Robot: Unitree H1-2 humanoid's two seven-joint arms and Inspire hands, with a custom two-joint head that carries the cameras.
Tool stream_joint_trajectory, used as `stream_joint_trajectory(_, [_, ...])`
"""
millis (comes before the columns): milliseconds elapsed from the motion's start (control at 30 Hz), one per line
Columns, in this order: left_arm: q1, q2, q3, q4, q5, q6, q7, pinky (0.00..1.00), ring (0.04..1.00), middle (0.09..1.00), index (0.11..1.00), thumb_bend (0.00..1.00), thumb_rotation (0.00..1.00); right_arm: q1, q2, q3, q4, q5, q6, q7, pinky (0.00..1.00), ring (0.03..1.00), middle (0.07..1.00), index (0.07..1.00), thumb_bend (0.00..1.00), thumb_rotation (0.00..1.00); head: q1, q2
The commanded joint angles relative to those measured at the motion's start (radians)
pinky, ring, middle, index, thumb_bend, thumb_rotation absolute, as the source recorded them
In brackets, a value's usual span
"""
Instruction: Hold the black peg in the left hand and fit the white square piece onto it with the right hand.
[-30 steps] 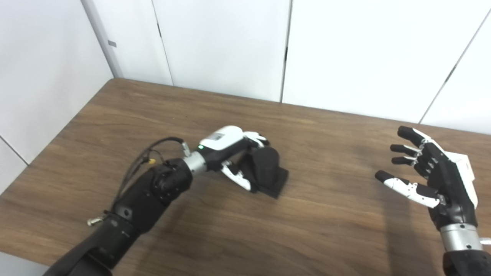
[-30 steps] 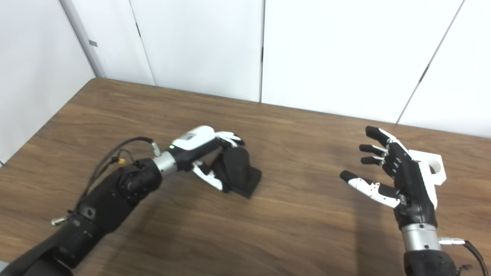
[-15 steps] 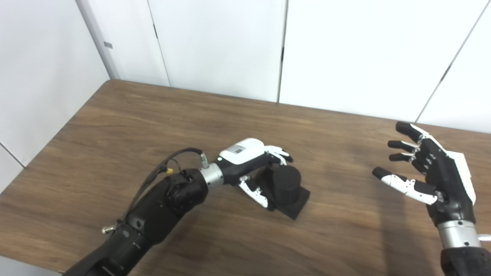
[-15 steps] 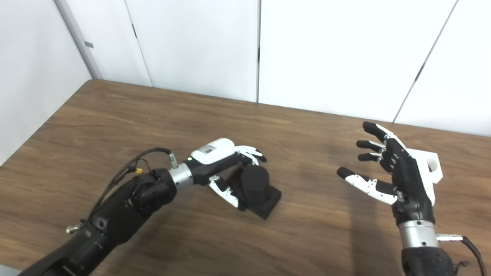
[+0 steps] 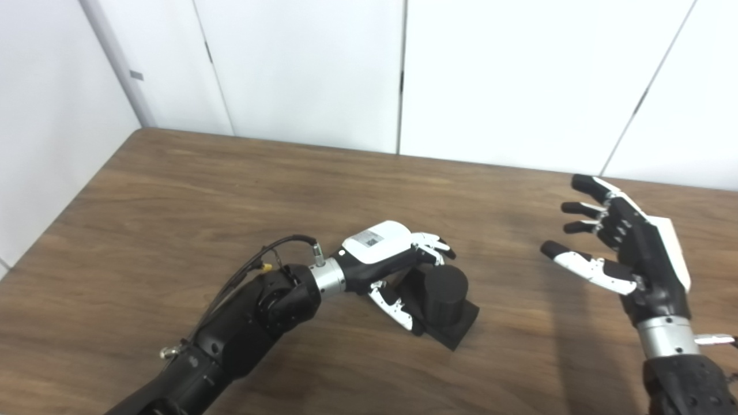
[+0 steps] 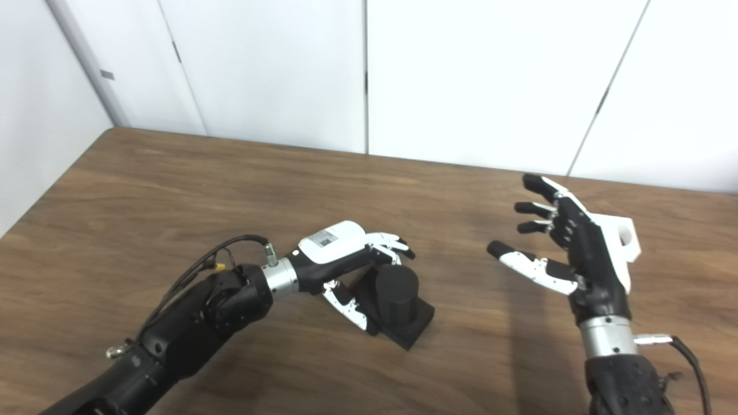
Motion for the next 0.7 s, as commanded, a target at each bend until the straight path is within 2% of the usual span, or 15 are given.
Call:
stream_joint_trajectory(0, [0.004,0.031,-0.03,0.029,0.05,-0.018,-0.038,0.74,0.899,0.851,0.488,0.53,0.06,-0.047,-0.015,0.001,-0.051,-0.019,0.001,-0.005,0.61,0.726,0.826,0.796,0.64,0.2,-0.025,0.001])
stream_joint_trajectory(100, [0.007,0.044,-0.031,0.04,0.049,-0.037,-0.033,0.73,0.894,0.85,0.487,0.53,0.06,-0.082,-0.033,-0.007,-0.061,-0.03,0.015,0.002,0.6,0.718,0.815,0.789,0.65,0.19,-0.088,-0.001])
stream_joint_trajectory(233, [0.016,0.063,-0.025,0.028,0.045,-0.044,-0.036,0.73,0.899,0.846,0.488,0.53,0.06,-0.155,-0.1,-0.013,-0.086,-0.078,0.064,0.023,0.58,0.72,0.806,0.779,0.66,0.13,-0.158,-0.007])
stream_joint_trajectory(367, [0.026,0.076,-0.021,0.022,0.04,-0.038,-0.043,0.74,0.897,0.849,0.488,0.53,0.06,-0.23,-0.236,-0.01,-0.125,-0.189,0.131,0.082,0.53,0.693,0.779,0.755,0.71,0.09,-0.22,-0.019])
stream_joint_trajectory(500, [0.031,0.089,-0.021,0.03,0.028,-0.046,-0.041,0.74,0.892,0.849,0.488,0.52,0.06,-0.294,-0.369,-0.024,-0.151,-0.233,0.227,0.162,0.52,0.689,0.782,0.744,0.73,0.07,-0.292,-0.036])
stream_joint_trajectory(667, [0.025,0.112,-0.045,0.049,0.012,-0.056,-0.009,0.73,0.881,0.842,0.488,0.52,0.06,-0.358,-0.499,-0.005,-0.132,-0.316,0.249,0.221,0.52,0.695,0.793,0.744,0.72,0.07,-0.364,-0.066])
